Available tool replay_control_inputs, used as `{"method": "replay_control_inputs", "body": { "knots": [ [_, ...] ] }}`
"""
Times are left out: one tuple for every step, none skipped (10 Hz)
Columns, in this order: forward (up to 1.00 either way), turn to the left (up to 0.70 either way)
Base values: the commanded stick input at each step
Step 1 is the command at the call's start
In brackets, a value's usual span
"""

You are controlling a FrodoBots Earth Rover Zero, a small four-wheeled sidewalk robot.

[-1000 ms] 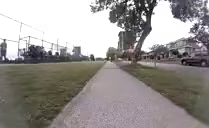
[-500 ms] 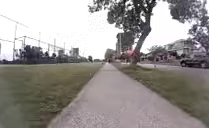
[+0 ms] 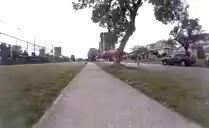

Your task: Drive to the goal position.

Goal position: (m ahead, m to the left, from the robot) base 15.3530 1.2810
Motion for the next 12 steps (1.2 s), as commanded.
{"method": "replay_control_inputs", "body": {
  "knots": [
    [0.70,0.00],
    [0.70,0.00],
    [0.70,0.00],
    [0.70,0.00],
    [0.70,0.00],
    [0.70,0.00],
    [0.70,0.00],
    [0.70,0.00],
    [0.70,0.00],
    [0.70,0.00],
    [0.70,0.00],
    [0.70,0.00]
  ]
}}
